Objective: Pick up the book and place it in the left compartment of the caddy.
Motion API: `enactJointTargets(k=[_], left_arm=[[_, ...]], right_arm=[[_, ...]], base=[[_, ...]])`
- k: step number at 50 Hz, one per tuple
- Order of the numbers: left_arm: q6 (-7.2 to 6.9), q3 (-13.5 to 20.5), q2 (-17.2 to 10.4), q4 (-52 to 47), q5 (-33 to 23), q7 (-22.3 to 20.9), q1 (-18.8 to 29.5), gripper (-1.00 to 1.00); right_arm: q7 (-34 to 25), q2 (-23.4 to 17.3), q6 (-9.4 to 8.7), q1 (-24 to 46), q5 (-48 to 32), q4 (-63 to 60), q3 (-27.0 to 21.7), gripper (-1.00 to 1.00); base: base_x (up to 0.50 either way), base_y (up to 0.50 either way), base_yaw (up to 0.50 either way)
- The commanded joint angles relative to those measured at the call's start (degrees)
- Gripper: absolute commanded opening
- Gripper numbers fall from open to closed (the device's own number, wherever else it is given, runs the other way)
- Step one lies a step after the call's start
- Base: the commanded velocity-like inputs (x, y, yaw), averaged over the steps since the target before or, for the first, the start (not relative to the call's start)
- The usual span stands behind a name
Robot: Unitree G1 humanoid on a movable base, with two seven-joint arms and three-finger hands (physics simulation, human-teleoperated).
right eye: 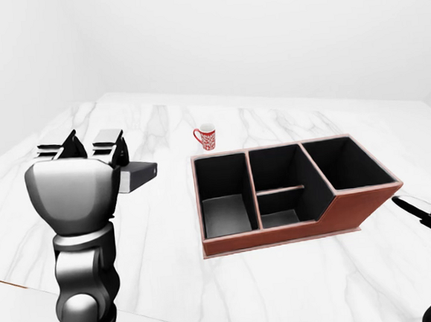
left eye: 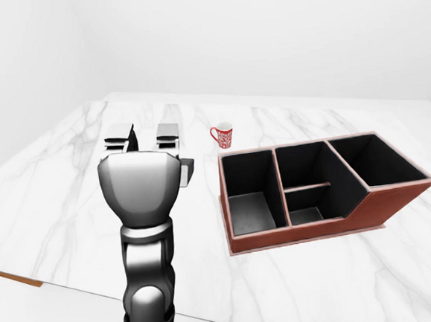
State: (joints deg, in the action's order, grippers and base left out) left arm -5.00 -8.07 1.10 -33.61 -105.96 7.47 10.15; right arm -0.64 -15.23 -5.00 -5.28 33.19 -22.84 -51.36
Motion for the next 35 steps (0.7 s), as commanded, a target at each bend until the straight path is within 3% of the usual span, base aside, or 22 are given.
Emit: enactJointTargets(k=[1, 21, 35], left_arm=[[0.00, -1.4, 1.0, -2.9, -0.1, -0.1, -0.1, -1.00], [0.00, -1.3, 1.1, -2.9, -0.1, -0.1, -0.1, -1.00], [0.79, -5.0, 3.9, -2.1, -3.2, -2.1, 3.0, -1.00]], right_arm=[[0.6, 0.1, 0.00, -0.1, 0.5, -1.2, -0.4, 1.00], [0.6, 0.1, 0.00, 0.0, 0.5, -1.2, -0.5, 1.00], [0.4, 0.1, 0.00, 0.0, -0.1, -0.7, -0.1, 1.00]], base=[[0.00, 0.00, 0.00], [0.00, 0.00, 0.00], [0.00, 0.00, 0.00]])
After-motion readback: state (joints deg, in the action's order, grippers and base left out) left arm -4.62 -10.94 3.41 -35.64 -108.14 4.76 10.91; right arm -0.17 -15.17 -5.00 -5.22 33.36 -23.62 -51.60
